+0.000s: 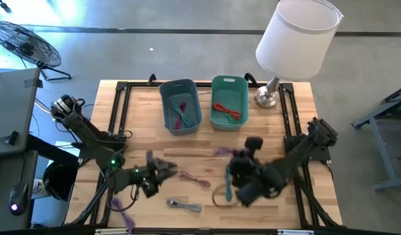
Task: Pick & Place USB Port
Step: Put the right violet charger cable into the green bin
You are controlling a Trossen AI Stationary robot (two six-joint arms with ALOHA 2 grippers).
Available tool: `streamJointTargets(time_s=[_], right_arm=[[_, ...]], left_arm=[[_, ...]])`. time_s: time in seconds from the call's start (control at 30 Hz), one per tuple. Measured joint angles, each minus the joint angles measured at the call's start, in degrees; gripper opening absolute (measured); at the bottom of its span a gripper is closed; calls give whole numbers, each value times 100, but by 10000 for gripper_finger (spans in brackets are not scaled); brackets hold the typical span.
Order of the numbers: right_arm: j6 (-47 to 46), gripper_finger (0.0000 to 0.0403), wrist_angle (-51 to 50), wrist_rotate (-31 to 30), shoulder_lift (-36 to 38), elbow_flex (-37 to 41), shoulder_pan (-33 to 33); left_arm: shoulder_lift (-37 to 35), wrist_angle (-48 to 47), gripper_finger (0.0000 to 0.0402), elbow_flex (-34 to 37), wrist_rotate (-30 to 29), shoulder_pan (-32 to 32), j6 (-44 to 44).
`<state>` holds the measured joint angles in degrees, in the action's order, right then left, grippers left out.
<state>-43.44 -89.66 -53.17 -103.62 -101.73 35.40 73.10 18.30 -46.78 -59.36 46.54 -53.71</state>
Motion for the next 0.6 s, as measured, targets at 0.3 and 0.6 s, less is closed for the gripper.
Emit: streamJointTargets(time_s=[0.3,0.6], right_arm=[[396,7,421,-835,302,0,-1903],[1758,7,1875,485,320,0,-3522]], left_arm=[[-297,-301,169,0,-2350,-1,15],[-293,-1295,169,-2,-2717,0,692]])
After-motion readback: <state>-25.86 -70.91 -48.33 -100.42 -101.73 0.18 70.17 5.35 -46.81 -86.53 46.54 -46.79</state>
